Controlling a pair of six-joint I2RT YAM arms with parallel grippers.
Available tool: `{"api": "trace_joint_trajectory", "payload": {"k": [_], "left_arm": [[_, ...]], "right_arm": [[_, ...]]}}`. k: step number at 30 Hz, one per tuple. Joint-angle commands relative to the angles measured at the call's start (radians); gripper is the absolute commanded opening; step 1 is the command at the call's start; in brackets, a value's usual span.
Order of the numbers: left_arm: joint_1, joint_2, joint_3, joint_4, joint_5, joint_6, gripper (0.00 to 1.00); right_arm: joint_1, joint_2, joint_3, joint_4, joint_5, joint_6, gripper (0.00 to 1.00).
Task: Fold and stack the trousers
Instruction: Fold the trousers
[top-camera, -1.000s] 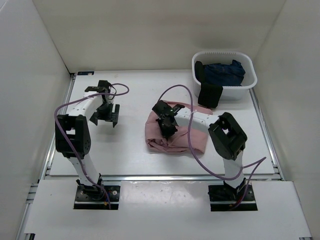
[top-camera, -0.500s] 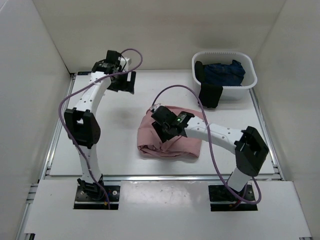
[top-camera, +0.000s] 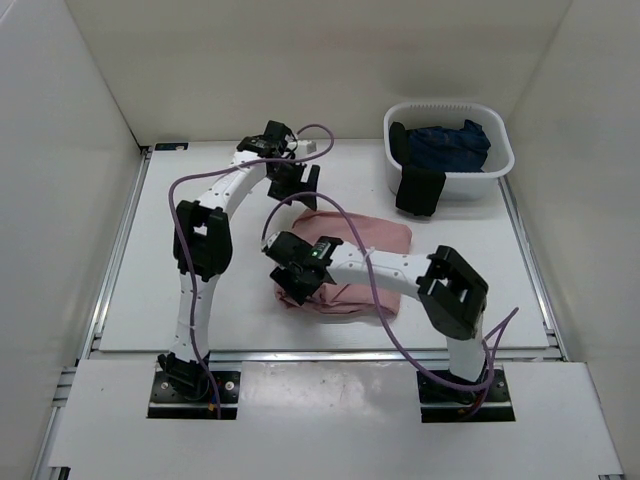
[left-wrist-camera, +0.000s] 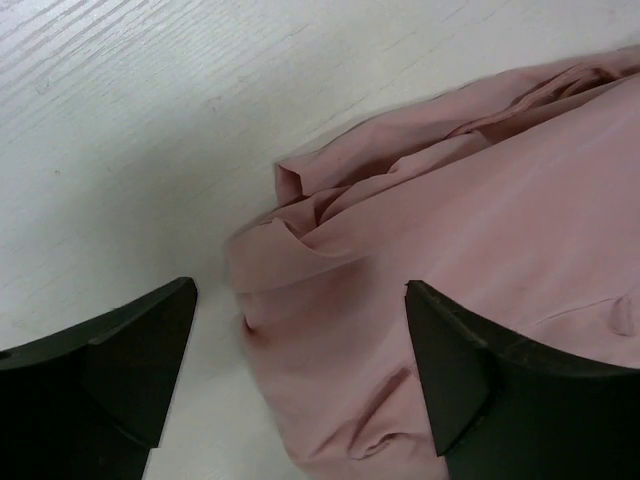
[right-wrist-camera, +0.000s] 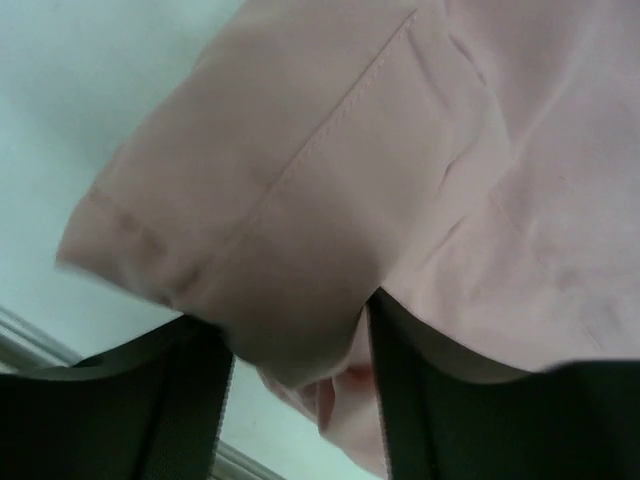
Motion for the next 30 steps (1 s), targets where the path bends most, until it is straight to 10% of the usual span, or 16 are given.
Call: {"api": "trace_joint_trajectory", "payload": {"k": [1, 5, 6, 18, 20, 22, 30], "left_arm": [[0.014, -0.028, 0.004, 0.025, 0.077, 0.0, 0.9], [0.014, -0.005, -0.007, 0.025, 0.059, 0.0, 0.36], [0.014, 0.005, -0.007, 0.025, 0.013, 0.0, 0.14], [0.057, -0.025, 0.032, 0.079, -0.049, 0.0, 0.14], [0.039, -0.086, -0.008, 0.059, 0.013, 0.0, 0.39], [0.039, -0.132, -0.076, 0.047, 0.054, 0.0, 0.94], [0.044, -0.173, -0.171, -0.088, 0.168, 0.0, 1.0]], "right_arm": [[-0.004, 0.062, 0.09, 0.009, 0.008, 0.022, 0.55], [-0.004, 0.102, 0.113, -0.002, -0.009, 0.059, 0.0], [0.008, 0.093, 0.113, -0.002, 0.01, 0.059, 0.0], [0.1, 0.033, 0.093, -0.087, 0.082, -0.119, 0.0], [0.1, 0.033, 0.084, -0.087, 0.091, -0.129, 0.0], [0.1, 0.024, 0.074, -0.087, 0.105, -0.129, 0.0], [0.1, -0.007, 0.02, -0.087, 0.123, -0.12, 0.0]]}}
